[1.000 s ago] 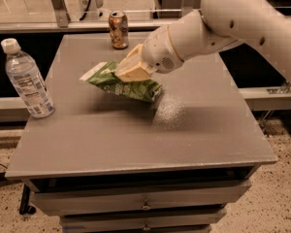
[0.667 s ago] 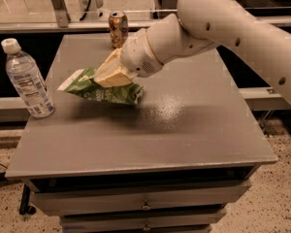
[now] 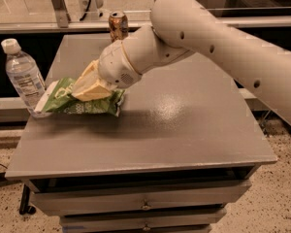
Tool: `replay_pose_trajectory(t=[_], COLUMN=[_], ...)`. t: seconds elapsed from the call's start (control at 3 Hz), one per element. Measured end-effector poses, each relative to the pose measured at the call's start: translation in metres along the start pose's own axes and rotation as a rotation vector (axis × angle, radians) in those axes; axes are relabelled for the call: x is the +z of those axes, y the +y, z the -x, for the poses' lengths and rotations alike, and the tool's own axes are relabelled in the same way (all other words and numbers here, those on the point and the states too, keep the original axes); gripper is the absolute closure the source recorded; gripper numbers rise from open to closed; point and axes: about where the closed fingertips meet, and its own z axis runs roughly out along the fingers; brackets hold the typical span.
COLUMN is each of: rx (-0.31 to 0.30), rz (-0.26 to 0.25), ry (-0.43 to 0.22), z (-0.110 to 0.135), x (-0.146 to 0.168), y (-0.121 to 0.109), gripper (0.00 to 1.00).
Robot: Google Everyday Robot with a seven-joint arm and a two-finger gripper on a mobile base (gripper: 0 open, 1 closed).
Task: Move green jalapeno chip bag near blue plastic bottle
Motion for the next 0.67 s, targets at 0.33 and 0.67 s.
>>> replay_pose_trajectory(t=[0.33, 0.67], rx=[-0.001, 0.002], rz=[0.023, 0.035], ry=[0.0, 0.002], z=[-0.0001, -0.0024], x=[0.0086, 0.0116], y=[0.0078, 0.013], gripper=[0.58, 0.36])
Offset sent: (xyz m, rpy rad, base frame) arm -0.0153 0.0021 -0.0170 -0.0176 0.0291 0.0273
